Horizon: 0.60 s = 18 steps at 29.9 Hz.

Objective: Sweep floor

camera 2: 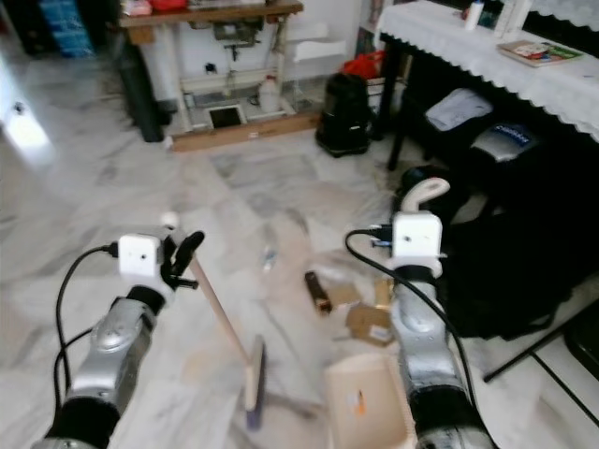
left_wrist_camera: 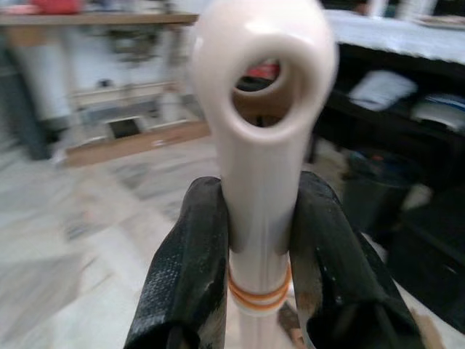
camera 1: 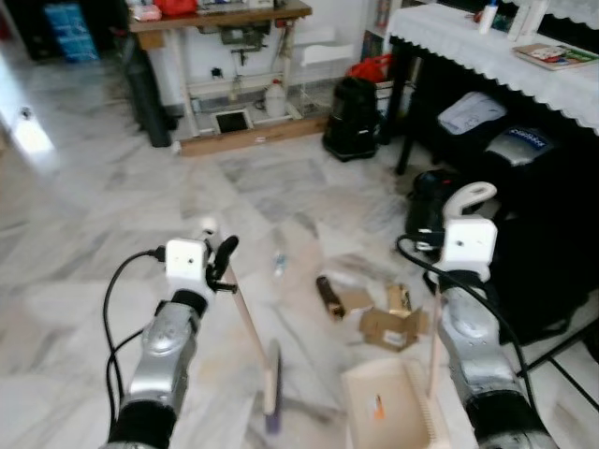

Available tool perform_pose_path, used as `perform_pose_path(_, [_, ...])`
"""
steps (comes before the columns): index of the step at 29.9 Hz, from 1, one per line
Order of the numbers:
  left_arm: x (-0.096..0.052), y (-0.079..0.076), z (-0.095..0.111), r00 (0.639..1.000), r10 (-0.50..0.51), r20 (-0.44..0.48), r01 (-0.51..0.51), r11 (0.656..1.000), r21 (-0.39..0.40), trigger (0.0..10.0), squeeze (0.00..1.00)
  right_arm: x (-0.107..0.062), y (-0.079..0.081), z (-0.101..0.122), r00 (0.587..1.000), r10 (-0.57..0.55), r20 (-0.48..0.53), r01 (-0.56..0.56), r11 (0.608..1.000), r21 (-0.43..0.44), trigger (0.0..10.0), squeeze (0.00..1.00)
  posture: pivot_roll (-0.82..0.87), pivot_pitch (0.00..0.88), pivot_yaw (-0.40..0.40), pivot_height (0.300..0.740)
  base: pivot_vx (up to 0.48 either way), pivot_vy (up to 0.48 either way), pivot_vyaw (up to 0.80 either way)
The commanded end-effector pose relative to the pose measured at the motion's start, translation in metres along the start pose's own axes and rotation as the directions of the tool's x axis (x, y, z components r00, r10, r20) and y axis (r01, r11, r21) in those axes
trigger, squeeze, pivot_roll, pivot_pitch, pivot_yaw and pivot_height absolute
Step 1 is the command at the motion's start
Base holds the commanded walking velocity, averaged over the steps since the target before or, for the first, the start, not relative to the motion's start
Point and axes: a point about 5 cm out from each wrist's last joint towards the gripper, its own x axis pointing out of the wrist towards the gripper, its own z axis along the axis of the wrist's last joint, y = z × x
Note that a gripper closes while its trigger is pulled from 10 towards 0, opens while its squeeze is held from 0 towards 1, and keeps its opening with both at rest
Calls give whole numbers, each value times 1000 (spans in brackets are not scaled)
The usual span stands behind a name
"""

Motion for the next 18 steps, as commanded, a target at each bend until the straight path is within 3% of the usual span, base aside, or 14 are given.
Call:
perform_pose_path(1, [7, -3, 15, 998, -15, 65, 13, 1000, 24, 10000, 0, 2, -10, 7, 999, -40, 33, 40, 999, 13, 10000, 0, -98, 0, 31, 740, 454, 0, -800])
perform_pose_path(10, [8, -3, 15, 997, -8, 71, 7, 1000, 16, 10000, 0, 3, -10, 8, 999, -36, 34, 36, 999, 8, 10000, 0, -97, 0, 25, 740, 420, 0, -800])
perform_pose_path(13, [7, -2, 16, 997, -3, 74, 2, 1000, 17, 10000, 0, 3, -9, 10, 998, -33, 48, 33, 999, 12, 10000, 0, -97, 0, 25, 740, 0, 0, -762])
perform_pose_path(18, [7, -2, 17, 997, 1, 78, -2, 1000, 16, 10000, 0, 4, -10, 13, 997, -31, 64, 30, 999, 10, 10000, 0, -97, 0, 24, 740, 0, 0, 0])
